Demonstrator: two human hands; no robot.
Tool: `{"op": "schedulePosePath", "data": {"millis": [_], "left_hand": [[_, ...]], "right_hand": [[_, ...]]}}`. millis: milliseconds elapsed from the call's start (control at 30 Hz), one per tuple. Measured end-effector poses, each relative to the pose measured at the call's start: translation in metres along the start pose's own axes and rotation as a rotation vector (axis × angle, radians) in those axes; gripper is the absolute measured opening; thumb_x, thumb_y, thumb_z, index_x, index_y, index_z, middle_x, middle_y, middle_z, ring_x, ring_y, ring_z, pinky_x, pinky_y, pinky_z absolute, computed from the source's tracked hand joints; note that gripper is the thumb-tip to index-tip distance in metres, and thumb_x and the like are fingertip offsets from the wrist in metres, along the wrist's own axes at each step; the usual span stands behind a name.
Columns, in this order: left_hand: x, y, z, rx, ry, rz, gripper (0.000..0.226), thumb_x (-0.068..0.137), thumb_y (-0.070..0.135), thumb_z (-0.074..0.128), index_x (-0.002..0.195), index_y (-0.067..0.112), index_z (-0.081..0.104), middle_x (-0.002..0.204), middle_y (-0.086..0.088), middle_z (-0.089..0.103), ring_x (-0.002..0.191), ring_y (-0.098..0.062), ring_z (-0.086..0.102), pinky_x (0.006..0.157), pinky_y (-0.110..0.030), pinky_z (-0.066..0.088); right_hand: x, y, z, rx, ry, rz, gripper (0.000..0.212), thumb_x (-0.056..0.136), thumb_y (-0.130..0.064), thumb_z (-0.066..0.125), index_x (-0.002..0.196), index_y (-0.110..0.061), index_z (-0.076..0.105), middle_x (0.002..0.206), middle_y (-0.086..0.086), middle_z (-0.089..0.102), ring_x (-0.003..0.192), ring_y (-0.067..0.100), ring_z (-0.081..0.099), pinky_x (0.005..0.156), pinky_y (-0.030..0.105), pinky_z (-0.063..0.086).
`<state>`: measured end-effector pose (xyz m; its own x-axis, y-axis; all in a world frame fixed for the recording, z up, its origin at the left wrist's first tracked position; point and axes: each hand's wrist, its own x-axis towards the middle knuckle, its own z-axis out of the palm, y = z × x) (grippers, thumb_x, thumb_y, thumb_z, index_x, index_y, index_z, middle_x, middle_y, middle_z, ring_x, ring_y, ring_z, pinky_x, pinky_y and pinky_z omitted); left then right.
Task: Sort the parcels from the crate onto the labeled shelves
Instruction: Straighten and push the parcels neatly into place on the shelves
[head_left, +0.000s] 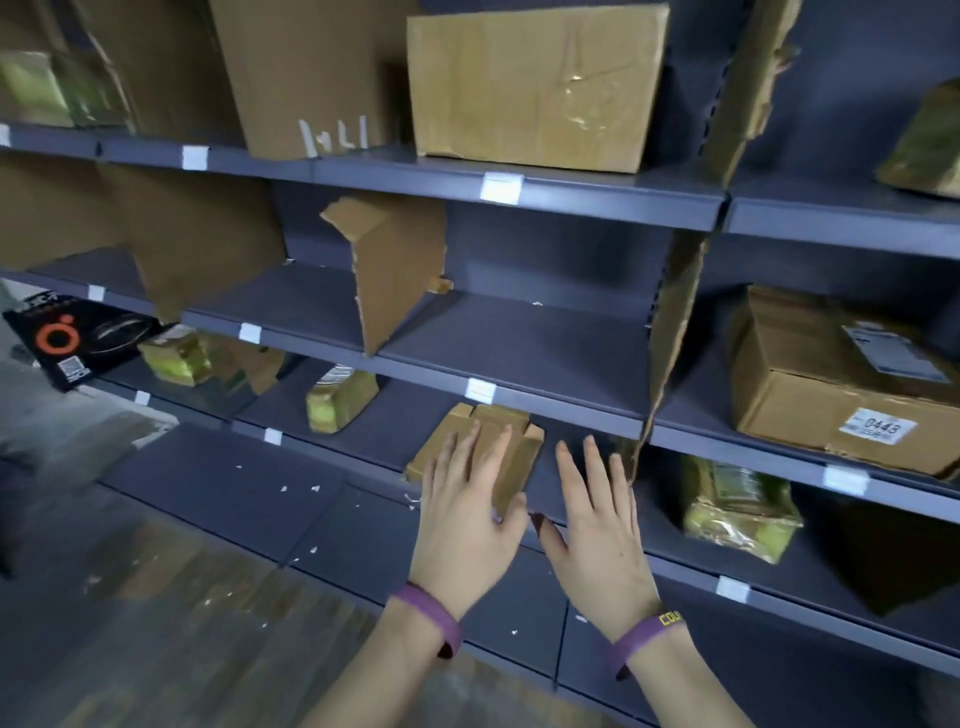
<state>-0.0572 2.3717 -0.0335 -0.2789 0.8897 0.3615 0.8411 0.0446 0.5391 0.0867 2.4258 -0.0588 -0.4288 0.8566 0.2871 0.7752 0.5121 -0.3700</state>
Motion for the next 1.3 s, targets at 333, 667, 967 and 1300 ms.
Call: {"op": "schedulePosePath", "data": {"millis": [333,667,967,1300], "left_hand": [[-0.007,-0.106,-0.078,-0.067,0.079,-0.228,0.07,0.091,0.043,0.051,0.149,0.042,0.012,0.16,0.009,0.008,0.148,-0.015,-0.005,0.12,-0.04,0.004],[0.065,-0.214,-0.148,0.058,0.153,-0.235,0.071,0.09,0.031,0.051,0.148,0.046,0.011,0.159,0.011,0.007,0.148,-0.015,-0.009,0.12,-0.039,-0.001],[0.12,-0.346,-0.213,0.231,0.145,-0.366,0.073,0.092,0.033,0.05,0.149,0.042,0.005,0.16,0.009,0.0,0.148,-0.017,-0.012,0.117,-0.034,-0.005],[0.146,-0.451,-0.274,0.218,0.171,-0.418,0.074,0.091,0.03,0.049,0.149,0.042,0.004,0.16,0.009,0.001,0.148,-0.017,-0.011,0.118,-0.037,-0.003]], "right_hand": [[0.049,-0.131,0.056,0.173,-0.011,-0.085,0.074,0.093,-0.027,0.059,0.154,-0.022,0.018,0.162,0.004,0.01,0.149,0.031,0.001,0.12,0.045,0.012],[0.148,-0.236,0.129,0.296,-0.073,-0.212,0.081,0.093,-0.03,0.061,0.154,-0.029,0.008,0.163,-0.001,0.0,0.15,0.027,-0.002,0.12,0.047,0.017],[0.237,-0.342,0.218,0.33,-0.181,-0.299,0.089,0.088,-0.025,0.066,0.155,-0.027,0.008,0.163,0.002,0.003,0.15,0.028,0.003,0.119,0.048,0.021],[0.295,-0.451,0.271,0.338,-0.221,-0.413,0.092,0.092,-0.024,0.06,0.149,-0.036,-0.011,0.162,-0.004,-0.014,0.149,0.022,-0.016,0.122,0.046,0.01]]}}
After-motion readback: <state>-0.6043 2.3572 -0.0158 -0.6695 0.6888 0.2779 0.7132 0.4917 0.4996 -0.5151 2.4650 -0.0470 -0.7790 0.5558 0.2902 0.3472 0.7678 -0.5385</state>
